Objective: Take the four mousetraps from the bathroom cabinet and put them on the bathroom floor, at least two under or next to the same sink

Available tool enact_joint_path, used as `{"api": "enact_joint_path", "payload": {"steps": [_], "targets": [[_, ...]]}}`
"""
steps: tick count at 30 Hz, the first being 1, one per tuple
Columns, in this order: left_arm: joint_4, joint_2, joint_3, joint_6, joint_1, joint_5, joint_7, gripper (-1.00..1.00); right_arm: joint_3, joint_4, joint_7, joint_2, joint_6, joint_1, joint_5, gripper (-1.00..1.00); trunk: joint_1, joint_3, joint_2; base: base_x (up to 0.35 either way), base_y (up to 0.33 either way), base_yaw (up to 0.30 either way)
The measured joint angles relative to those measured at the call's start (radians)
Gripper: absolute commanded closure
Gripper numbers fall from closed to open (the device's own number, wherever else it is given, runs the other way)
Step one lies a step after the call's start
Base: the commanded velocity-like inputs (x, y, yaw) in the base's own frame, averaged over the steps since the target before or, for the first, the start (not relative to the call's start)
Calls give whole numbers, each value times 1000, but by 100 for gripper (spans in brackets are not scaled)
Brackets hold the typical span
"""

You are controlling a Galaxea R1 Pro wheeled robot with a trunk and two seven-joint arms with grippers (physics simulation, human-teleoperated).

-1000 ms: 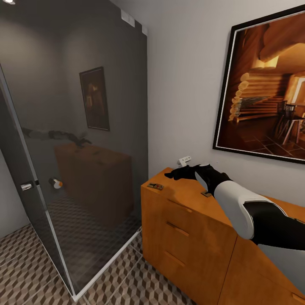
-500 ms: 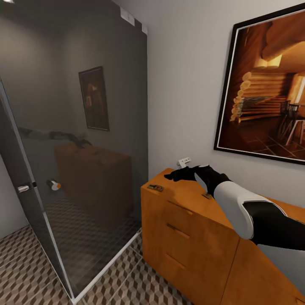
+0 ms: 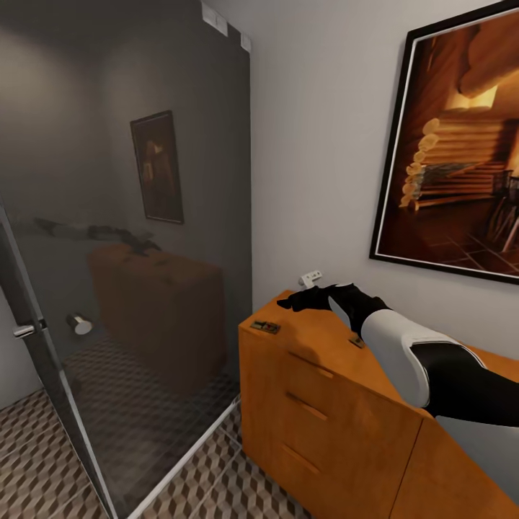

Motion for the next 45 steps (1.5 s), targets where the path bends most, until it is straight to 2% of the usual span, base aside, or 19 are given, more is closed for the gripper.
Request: {"api": "enact_joint_path", "payload": {"steps": [22,45], "targets": [[1,1,-1,0,0,0,0,-100,0,2,1,12,0,0,0,-100,0,-2,0,9,0,0],[1,1,-1,0,0,0,0,-100,0,3,1,16,0,0,0,-100,0,-35,0,0,0,0]]}}
